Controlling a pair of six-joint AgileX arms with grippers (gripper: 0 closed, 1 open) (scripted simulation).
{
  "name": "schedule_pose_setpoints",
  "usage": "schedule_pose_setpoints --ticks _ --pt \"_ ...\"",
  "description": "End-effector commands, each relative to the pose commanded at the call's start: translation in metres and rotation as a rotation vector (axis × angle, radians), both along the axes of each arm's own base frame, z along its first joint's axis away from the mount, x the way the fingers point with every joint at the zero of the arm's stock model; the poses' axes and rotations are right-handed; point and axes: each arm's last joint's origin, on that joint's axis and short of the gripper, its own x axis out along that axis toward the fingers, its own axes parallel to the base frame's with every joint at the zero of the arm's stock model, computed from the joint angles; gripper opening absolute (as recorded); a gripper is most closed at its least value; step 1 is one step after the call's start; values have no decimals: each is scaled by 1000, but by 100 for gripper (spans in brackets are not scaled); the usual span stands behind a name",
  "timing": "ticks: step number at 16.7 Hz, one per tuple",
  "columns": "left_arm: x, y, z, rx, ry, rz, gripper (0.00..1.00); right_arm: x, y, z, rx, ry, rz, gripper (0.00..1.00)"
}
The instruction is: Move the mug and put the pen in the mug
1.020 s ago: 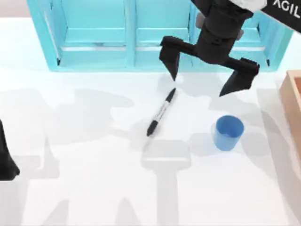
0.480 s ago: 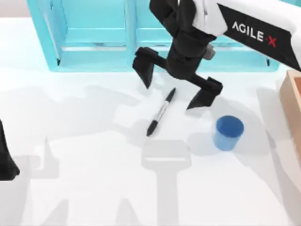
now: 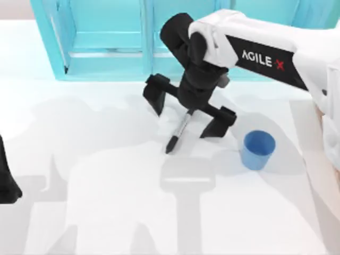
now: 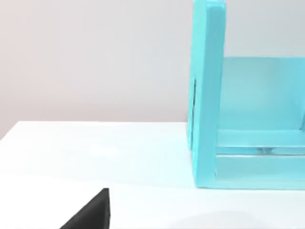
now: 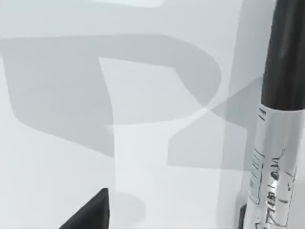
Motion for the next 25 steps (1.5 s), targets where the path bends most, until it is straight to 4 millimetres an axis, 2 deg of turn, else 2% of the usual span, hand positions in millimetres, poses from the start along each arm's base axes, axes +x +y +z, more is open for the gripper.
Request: schedule_pose_setpoints --ticks 3,7,20,25 --pt "0 0 0 0 0 0 100 0 4 -30 -2 3 0 100" --pt "0 0 0 0 0 0 100 0 5 -32 -3 4 0 100" --pt "0 0 0 0 0 0 100 0 5 -32 -3 4 0 2" --pt "0 0 0 0 0 0 100 0 5 -32 -3 4 0 0"
